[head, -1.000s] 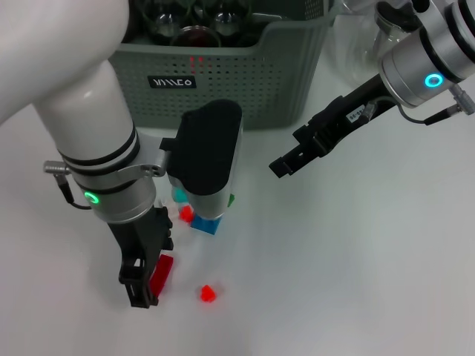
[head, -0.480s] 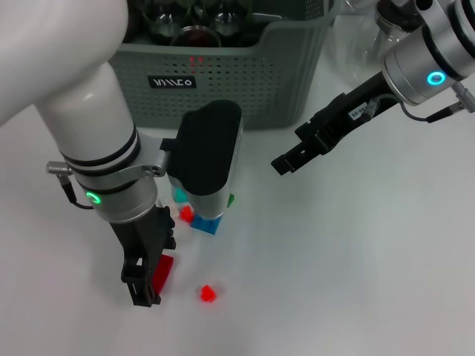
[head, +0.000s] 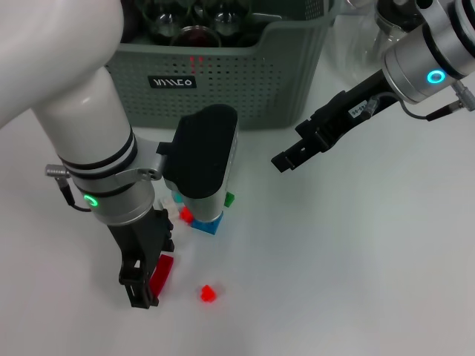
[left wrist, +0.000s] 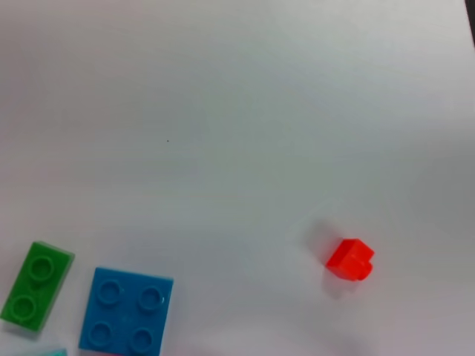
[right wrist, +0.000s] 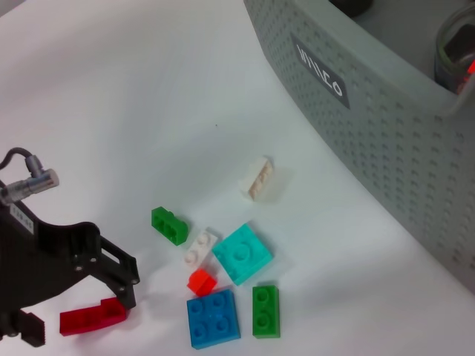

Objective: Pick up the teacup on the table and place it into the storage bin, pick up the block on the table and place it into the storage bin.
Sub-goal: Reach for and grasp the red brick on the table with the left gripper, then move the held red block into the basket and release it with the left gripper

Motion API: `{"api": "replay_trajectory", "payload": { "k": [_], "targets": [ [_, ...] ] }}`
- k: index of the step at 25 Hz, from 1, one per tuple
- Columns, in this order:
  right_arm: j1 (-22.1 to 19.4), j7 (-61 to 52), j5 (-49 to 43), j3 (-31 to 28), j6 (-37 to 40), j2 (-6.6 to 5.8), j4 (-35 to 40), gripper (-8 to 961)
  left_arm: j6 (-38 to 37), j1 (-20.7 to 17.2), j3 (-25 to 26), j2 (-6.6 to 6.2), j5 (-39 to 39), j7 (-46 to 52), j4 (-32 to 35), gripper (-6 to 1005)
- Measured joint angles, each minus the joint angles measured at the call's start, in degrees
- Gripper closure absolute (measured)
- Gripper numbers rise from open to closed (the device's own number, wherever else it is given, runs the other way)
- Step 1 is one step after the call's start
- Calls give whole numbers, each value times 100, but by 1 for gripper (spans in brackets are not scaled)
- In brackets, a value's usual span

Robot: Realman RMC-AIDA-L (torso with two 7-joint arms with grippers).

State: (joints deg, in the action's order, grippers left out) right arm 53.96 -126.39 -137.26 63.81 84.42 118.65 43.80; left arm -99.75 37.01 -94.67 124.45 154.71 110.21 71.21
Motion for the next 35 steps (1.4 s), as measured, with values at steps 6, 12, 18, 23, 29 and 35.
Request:
{"api": "replay_trajectory", "payload": {
  "k": [6,12,18,23,29,35],
  "targets": [
    [3,0,-12,0,4,14,-38,5,66,-2,2,0,1,-54,-76,134],
    [7,0,-10,0,4,18,-56,5,128,-8,16,0,-1,-74,-140,138],
    [9,8,2,0,-9,8,-56,5,157,-41,21,0,15,-78,-145,151],
    [26,9,7,0,-13,1,-57,6,208,-97,20,0,42,-79,-141,163],
    [54,9,6,0,-13,0,-54,6,192,-142,37,0,17,-79,-75,207],
    [34,9,16,0,-13,0,-32,6,-69,-150,155,6,-17,-12,138,336]
  ]
}}
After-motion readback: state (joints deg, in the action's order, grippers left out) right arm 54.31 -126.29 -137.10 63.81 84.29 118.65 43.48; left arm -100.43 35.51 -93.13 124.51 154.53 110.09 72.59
